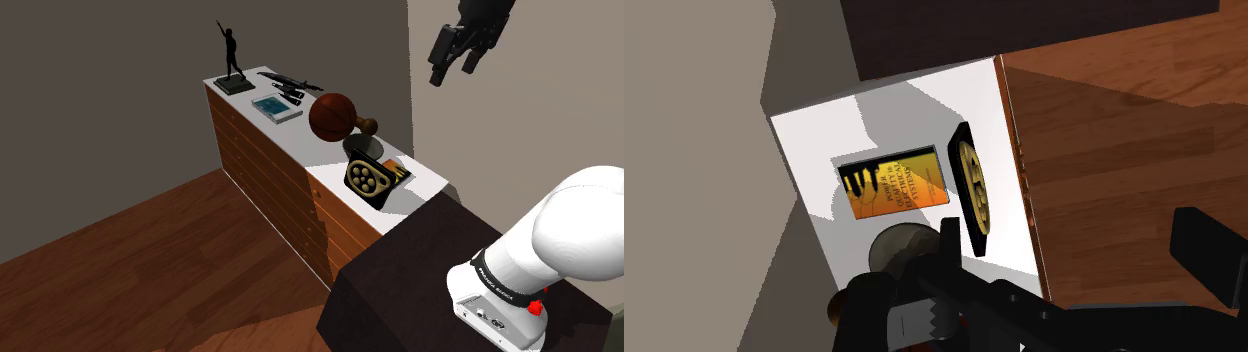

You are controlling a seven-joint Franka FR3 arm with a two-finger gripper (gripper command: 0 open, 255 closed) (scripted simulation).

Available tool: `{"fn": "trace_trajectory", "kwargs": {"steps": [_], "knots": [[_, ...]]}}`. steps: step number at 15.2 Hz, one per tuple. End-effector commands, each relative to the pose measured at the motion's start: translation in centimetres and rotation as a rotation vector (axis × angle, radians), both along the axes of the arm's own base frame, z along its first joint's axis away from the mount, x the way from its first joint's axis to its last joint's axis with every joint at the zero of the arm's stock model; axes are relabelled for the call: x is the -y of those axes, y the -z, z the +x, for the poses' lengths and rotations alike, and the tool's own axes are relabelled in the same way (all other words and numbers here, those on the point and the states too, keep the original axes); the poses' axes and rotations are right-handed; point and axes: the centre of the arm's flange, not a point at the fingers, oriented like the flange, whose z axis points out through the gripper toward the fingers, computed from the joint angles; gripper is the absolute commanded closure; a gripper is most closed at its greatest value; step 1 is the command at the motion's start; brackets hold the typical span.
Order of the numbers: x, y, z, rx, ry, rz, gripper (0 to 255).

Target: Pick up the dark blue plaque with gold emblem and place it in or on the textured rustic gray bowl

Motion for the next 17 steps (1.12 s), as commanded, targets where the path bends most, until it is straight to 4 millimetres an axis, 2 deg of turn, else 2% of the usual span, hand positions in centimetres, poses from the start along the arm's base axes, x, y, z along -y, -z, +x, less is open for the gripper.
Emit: {"fn": "trace_trajectory", "kwargs": {"steps": [1,17], "knots": [[0.0,0.0,0.0,0.0,0.0,0.0,0],[7.1,18.4,7.9,0.013,-0.094,0.063,0]]}}
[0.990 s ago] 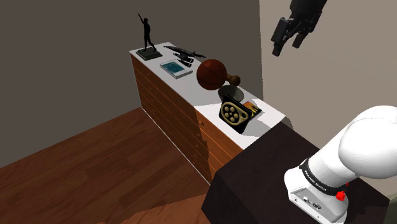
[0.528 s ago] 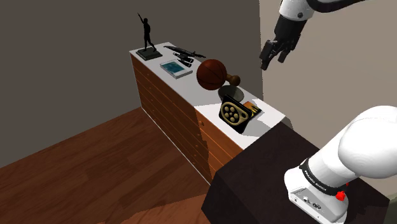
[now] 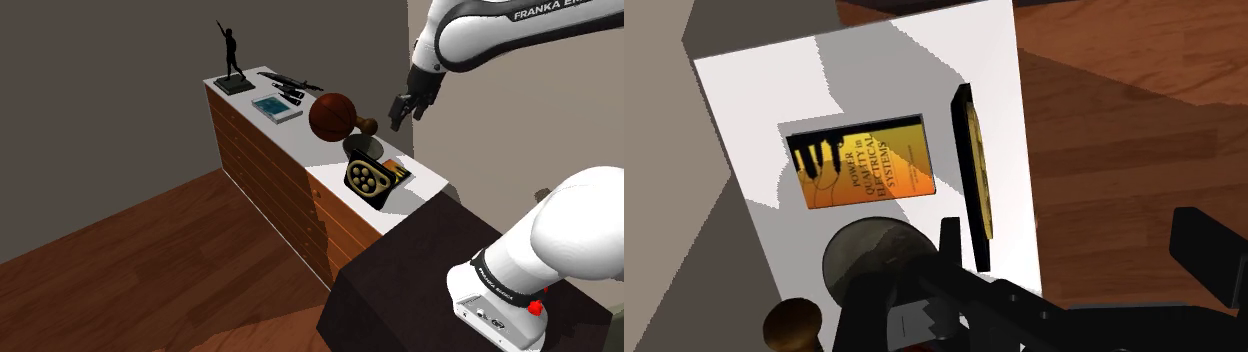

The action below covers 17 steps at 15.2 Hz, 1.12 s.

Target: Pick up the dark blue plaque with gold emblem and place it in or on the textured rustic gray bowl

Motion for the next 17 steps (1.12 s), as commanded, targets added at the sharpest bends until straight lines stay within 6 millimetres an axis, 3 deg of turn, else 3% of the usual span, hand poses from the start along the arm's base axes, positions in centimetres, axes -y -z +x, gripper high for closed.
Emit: {"fn": "trace_trajectory", "kwargs": {"steps": [1,17], "knots": [[0.7,2.4,0.9,0.004,-0.013,0.007,0],[5.7,21.1,9.7,0.018,-0.107,0.071,0]]}}
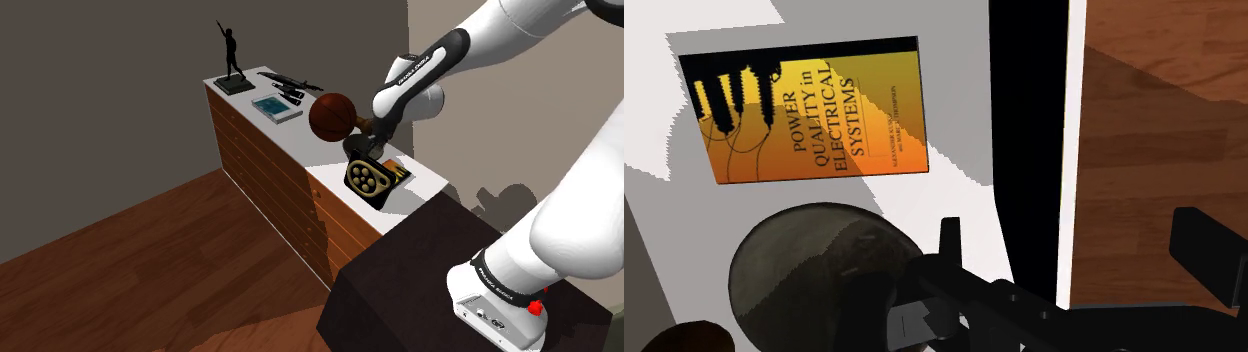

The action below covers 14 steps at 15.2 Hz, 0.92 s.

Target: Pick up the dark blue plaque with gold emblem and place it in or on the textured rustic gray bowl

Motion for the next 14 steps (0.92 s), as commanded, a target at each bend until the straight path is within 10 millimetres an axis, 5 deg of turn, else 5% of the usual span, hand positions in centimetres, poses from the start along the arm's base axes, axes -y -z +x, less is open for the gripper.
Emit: {"fn": "trace_trajectory", "kwargs": {"steps": [1,8,14], "knots": [[0.0,1.7,0.7,0.002,-0.008,0.004,0],[0.0,5.7,0.9,0.002,-0.008,0.004,0],[0.0,5.7,0.9,0.002,-0.008,0.004,0]]}}
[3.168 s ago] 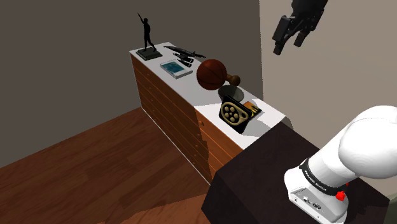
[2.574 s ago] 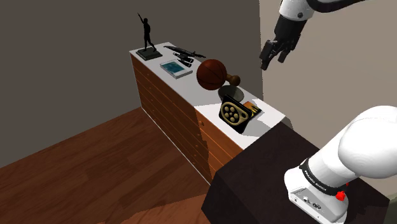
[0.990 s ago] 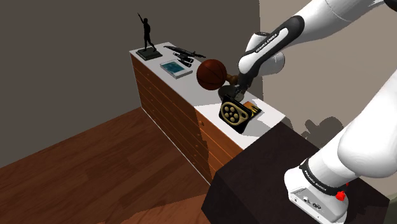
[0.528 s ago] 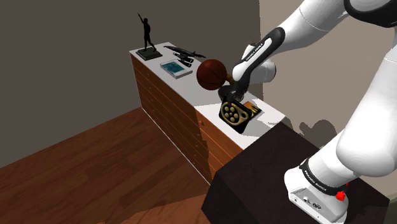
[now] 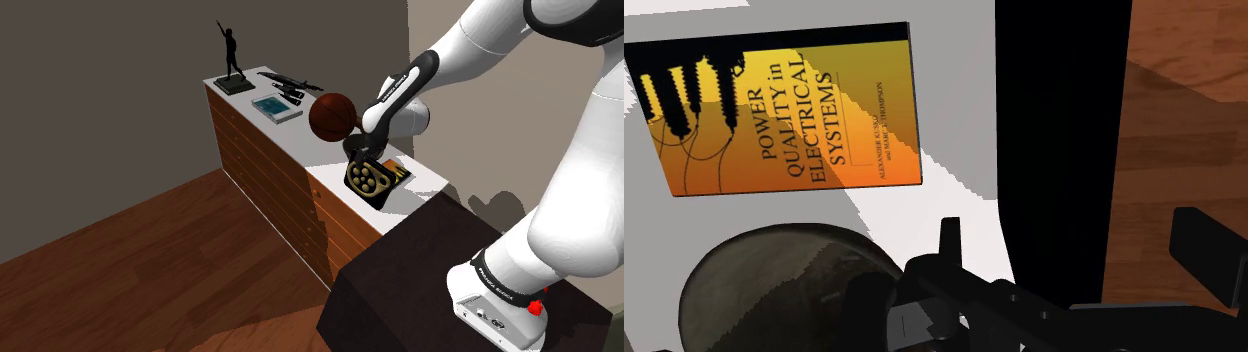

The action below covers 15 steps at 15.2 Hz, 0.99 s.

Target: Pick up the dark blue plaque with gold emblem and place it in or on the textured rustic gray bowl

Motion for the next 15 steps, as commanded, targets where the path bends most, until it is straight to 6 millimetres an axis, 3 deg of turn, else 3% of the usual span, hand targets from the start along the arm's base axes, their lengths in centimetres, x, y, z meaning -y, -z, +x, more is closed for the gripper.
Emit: {"fn": "trace_trajectory", "kwargs": {"steps": [1,2,3,12,15], "knots": [[0.0,0.0,0.0,0.0,0.0,0.0,0],[0.0,0.0,0.0,0.0,0.0,0.0,0],[0.0,0.0,0.0,0.0,0.0,0.0,255],[0.0,0.0,0.0,0.0,0.0,0.0,255],[0.0,-1.6,0.0,0.0,0.0,0.0,255]]}}
